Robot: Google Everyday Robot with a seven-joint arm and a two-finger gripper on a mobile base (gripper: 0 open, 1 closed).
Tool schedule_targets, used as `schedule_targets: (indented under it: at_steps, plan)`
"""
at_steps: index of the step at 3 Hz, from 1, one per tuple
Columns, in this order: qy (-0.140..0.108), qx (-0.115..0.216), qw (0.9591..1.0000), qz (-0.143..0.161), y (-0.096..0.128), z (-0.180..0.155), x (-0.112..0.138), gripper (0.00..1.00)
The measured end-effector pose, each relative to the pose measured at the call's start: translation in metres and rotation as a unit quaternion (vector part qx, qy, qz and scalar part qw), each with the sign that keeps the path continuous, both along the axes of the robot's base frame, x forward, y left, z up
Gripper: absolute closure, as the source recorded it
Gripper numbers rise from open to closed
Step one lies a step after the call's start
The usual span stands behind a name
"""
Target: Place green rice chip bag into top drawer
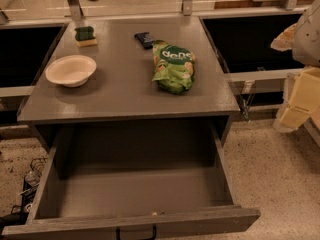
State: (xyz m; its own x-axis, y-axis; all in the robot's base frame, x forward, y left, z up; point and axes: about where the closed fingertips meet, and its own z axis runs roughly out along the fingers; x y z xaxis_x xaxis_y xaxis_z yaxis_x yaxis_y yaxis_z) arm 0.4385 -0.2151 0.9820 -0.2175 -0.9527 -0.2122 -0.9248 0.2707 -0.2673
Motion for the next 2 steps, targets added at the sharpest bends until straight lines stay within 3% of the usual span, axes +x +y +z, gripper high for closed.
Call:
schedule_targets:
  at_steps: [1,2]
  plan:
    - [0.000,0.000,1.0000,0.000,0.000,0.000,0.000,0.00]
    - [-0.004,0.008,0.9998,0.017,0.019,0.003,0.023,0.00]
